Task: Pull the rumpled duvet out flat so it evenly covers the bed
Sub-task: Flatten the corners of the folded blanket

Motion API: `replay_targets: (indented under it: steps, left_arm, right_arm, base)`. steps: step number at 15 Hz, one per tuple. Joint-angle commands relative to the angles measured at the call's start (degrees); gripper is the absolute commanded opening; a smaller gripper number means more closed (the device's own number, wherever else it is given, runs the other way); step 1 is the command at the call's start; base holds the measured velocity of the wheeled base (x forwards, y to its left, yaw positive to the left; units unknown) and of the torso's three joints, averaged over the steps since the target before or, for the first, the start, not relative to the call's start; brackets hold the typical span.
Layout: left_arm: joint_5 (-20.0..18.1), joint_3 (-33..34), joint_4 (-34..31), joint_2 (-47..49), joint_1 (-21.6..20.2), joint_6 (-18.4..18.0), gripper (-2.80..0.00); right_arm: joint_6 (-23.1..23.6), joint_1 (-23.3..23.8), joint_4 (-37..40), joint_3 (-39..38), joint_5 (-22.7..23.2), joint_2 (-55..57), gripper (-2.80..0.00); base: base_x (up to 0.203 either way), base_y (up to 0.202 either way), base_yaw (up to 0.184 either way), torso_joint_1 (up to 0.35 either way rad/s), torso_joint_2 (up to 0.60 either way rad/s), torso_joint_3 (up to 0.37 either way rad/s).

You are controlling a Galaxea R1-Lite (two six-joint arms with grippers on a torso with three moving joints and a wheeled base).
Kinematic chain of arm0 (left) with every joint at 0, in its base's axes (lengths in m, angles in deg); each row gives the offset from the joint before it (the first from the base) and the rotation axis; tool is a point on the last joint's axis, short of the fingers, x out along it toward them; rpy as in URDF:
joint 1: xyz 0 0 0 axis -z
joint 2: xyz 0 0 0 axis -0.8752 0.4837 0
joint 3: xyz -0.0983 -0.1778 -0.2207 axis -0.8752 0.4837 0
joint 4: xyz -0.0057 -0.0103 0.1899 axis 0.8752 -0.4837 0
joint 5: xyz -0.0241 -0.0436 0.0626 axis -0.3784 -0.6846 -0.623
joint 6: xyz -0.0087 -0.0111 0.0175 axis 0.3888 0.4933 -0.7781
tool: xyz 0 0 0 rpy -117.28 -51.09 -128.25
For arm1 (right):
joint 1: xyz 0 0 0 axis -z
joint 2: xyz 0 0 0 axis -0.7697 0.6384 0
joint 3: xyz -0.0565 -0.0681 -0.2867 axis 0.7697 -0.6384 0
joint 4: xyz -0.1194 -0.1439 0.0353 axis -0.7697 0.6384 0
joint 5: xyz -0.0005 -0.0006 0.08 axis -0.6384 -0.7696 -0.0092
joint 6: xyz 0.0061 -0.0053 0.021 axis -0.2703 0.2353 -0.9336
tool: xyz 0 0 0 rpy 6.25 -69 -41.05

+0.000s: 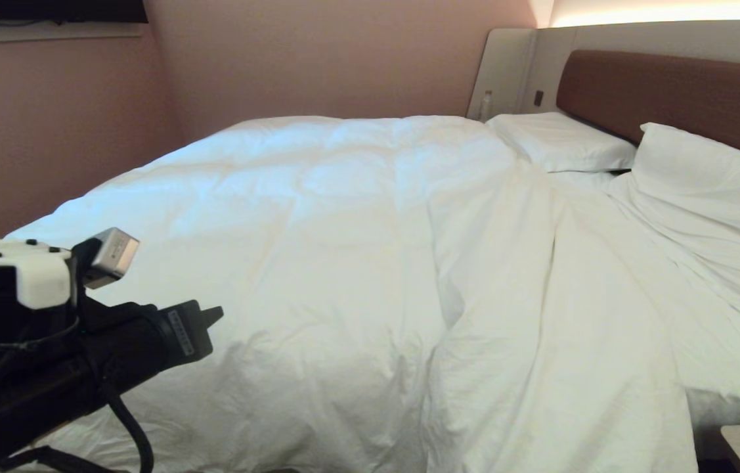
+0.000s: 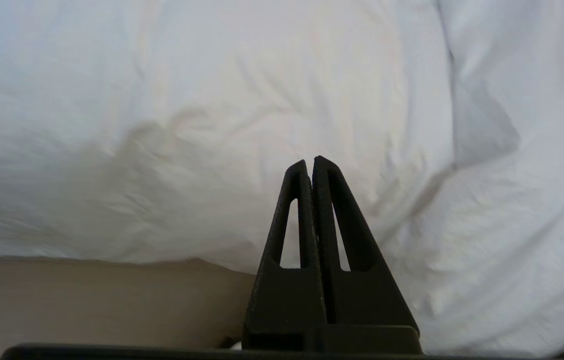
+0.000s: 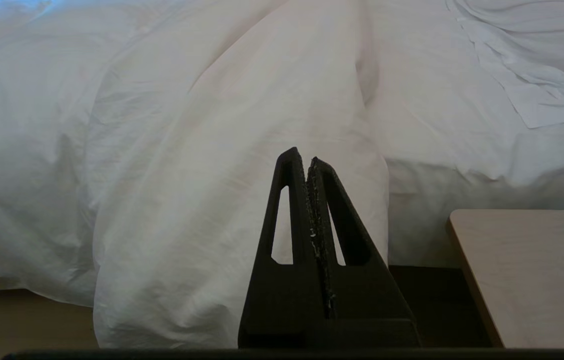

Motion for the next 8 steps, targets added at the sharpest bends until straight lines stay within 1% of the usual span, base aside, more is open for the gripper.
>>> replay_targets:
  steps: [1,2,3,5,6,8]
  left_arm:
    - [1.1,-0.1,0.0,-3.4,-1.8,-0.8,-2.80]
    - [2.7,-0.2,-0.3,-6.3,-3.5,-2.3,-2.80]
    - [5.4,-0.2,-1.0,-8.9,-5.1,-4.4,-2.80]
    - [11.7,-0.1,-4.1,-15.4,-6.2,-6.9,-2.80]
    - [13.6,0.0,-6.4,-18.8,-6.3,-7.7,-2.80]
    - [15.2,-0.3,-11.7,-25.2,-6.5,-8.5,-2.80]
  right_arm:
    - [0.0,0.0,0.1,0.0,0.0,0.0,-2.80]
    - [0.0,0.0,0.1,0.0,0.0,0.0,-2.80]
    - [0.0,0.0,0.1,0.0,0.0,0.0,-2.80]
    - [0.0,-0.1,0.1,0.0,0.0,0.0,-2.80]
    - [0.0,-0.1,0.1,0.0,0.0,0.0,-2.80]
    - [0.0,-0.1,0.1,0.0,0.0,0.0,-2.80]
  base:
    - [0.000,0.000,0.000,0.000,0.00,0.000]
    - [0.000,0.000,0.000,0.000,0.00,0.000]
    - [0.000,0.000,0.000,0.000,0.00,0.000]
    - [0.000,0.000,0.000,0.000,0.00,0.000]
    - [0.000,0.000,0.000,0.000,0.00,0.000]
    - [0.000,0.000,0.000,0.000,0.00,0.000]
